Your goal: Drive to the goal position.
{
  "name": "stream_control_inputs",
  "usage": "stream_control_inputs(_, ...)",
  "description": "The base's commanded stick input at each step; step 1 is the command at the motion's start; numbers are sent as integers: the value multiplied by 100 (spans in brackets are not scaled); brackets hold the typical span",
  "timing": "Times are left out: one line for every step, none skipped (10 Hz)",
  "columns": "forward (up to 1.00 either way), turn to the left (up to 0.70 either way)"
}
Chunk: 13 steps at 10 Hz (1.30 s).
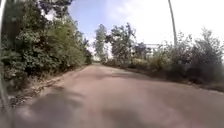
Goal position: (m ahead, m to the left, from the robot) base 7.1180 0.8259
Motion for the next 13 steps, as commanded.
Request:
stream_control_inputs(70, 3)
stream_control_inputs(70, 2)
stream_control_inputs(70, 2)
stream_control_inputs(70, 2)
stream_control_inputs(70, 10)
stream_control_inputs(70, 20)
stream_control_inputs(70, 26)
stream_control_inputs(70, 17)
stream_control_inputs(70, 2)
stream_control_inputs(70, 1)
stream_control_inputs(70, 0)
stream_control_inputs(70, 2)
stream_control_inputs(70, 0)
